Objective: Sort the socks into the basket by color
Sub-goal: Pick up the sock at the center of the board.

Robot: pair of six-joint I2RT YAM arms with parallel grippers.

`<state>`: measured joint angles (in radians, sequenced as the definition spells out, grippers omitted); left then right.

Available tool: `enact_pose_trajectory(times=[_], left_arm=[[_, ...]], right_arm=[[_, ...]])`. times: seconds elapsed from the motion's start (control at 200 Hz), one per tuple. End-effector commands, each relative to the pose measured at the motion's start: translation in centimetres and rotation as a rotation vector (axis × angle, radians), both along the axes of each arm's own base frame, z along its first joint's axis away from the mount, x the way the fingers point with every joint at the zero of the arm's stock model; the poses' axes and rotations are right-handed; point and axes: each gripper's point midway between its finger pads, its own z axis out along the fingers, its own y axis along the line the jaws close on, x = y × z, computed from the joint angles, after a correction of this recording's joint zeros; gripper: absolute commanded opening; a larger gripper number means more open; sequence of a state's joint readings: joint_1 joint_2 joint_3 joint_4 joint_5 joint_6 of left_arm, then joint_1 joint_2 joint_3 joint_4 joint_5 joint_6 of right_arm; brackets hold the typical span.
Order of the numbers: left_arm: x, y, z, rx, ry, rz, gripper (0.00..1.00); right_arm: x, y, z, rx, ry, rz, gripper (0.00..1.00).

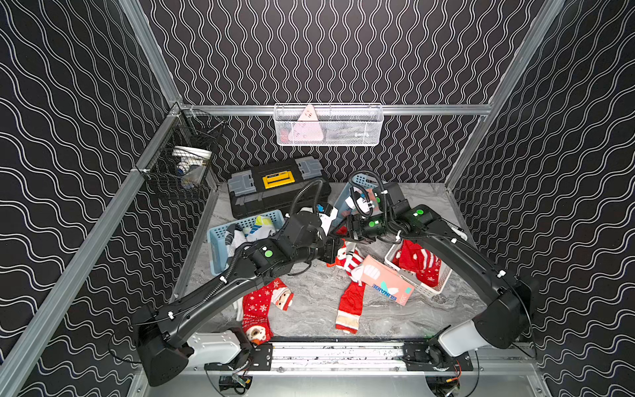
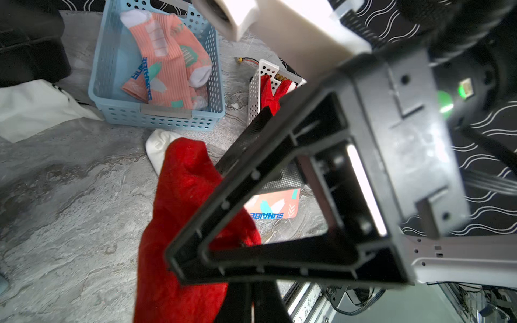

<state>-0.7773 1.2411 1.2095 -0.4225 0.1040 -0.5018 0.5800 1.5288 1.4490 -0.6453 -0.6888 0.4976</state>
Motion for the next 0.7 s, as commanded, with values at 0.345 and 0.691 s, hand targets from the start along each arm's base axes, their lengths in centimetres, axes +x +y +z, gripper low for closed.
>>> enact_pose_trajectory(times=[0.345,0.691], left_arm=[[0.7,-0.9,2.8,-0.054,-0.111,-0.007,0.0],[0.5,0.2,1.8,-0.006,-0.092,0.022,0.54]], right_arm=[[-0.6,0.2,0.3,0.025,0.004,0.022,0.0],[1.7,-3.1,0.7,-0.044,-0.041,-0.102,0.0]])
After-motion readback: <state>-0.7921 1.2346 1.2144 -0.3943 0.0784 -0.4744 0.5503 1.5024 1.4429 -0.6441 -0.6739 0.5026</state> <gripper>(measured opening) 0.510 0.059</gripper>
